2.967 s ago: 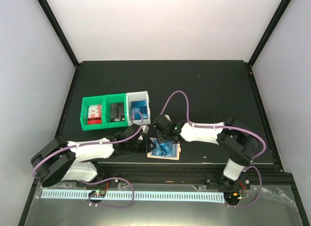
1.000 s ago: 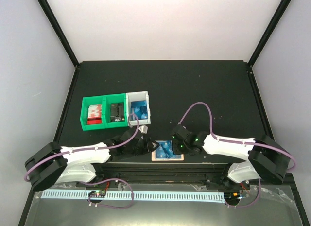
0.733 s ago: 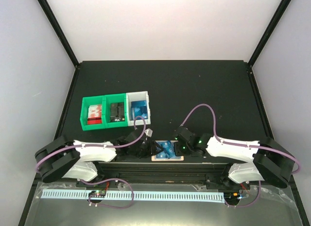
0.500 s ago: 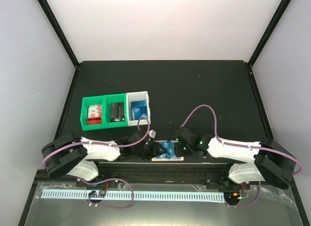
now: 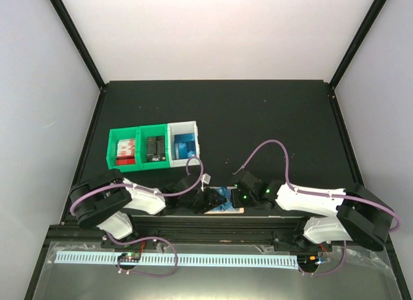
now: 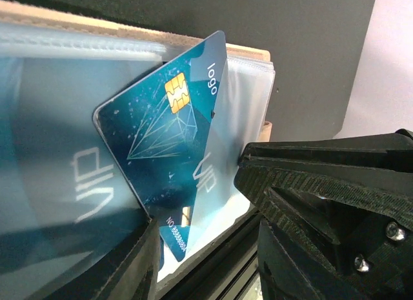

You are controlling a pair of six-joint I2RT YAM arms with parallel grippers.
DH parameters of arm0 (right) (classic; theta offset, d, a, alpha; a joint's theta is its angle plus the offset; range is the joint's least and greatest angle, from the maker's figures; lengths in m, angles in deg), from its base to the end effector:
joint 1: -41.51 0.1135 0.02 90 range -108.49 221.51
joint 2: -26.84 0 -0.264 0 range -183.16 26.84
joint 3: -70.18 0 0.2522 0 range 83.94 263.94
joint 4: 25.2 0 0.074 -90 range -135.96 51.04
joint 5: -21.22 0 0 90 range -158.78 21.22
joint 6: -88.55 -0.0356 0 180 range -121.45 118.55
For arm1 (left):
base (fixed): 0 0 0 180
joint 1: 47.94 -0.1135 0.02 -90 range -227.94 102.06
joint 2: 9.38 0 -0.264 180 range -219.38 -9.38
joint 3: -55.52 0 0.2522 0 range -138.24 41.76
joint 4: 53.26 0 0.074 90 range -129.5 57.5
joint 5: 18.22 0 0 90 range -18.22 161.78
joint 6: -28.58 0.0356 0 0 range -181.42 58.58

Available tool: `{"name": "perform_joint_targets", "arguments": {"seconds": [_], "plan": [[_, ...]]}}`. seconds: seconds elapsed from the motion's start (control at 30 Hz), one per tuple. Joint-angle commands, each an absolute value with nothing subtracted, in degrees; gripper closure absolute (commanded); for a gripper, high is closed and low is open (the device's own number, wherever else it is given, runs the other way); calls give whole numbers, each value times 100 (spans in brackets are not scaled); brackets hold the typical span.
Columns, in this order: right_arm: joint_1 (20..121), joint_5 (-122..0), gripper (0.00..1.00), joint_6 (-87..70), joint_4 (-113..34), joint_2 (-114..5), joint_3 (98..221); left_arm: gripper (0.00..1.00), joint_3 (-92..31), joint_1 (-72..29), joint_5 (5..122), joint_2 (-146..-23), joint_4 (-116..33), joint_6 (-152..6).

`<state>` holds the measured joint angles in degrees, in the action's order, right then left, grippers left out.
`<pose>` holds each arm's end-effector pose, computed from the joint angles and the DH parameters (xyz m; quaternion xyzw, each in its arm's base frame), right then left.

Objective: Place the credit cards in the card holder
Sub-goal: Adjust the credit card in the card holder.

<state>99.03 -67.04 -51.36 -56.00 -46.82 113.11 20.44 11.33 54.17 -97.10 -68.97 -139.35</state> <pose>0.1144 0.1817 0.1416 -0.0680 0.9668 0.2069 0.1336 0.1179 -0.2194 0.1120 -0.0759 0.8835 -0.4610 0.0336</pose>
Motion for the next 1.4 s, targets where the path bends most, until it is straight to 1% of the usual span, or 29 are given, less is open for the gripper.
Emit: {"name": "perform_joint_targets", "arguments": {"seconds": [0.0, 0.07, 0.17, 0.37, 0.5, 0.73, 0.97, 1.17, 1.37], "plan": [[9935, -6675, 85, -5215, -5929, -4998, 10928, 57, 2282, 1298, 5826, -9995, -7663, -14481], [9934, -6690, 85, -5238, -5910, -4989, 10908, 58, 2409, 1329, 6022, -9920, -7712, -14670], [9935, -6727, 85, -5249, -5904, -4972, 10878, 58, 2474, 1340, 6347, -9672, -7396, -14705], [9935, -6733, 85, -5251, -5849, -5002, 10796, 53, 2191, 1341, 7081, -8976, -5918, -14301], [9938, -6755, 86, -5228, -5869, -5006, 10785, 50, 2165, 1341, 7310, -8767, -5648, -14217], [9934, -6694, 87, -5179, -5863, -4905, 10777, 47, 2028, 1341, 6934, -9215, -6028, -14218], [9934, -6465, 88, -5169, -5516, -5137, 10715, 47, 1987, 1341, 6844, -9297, -5918, -14414], [9935, -6429, 88, -5176, -5390, -5324, 10698, 46, 2183, 1339, 6637, -9270, -6572, -14726], [9929, -6404, 89, -5189, -5289, -5448, 10666, 46, 2578, 1323, 6466, -9315, -7758, -15143]]}}
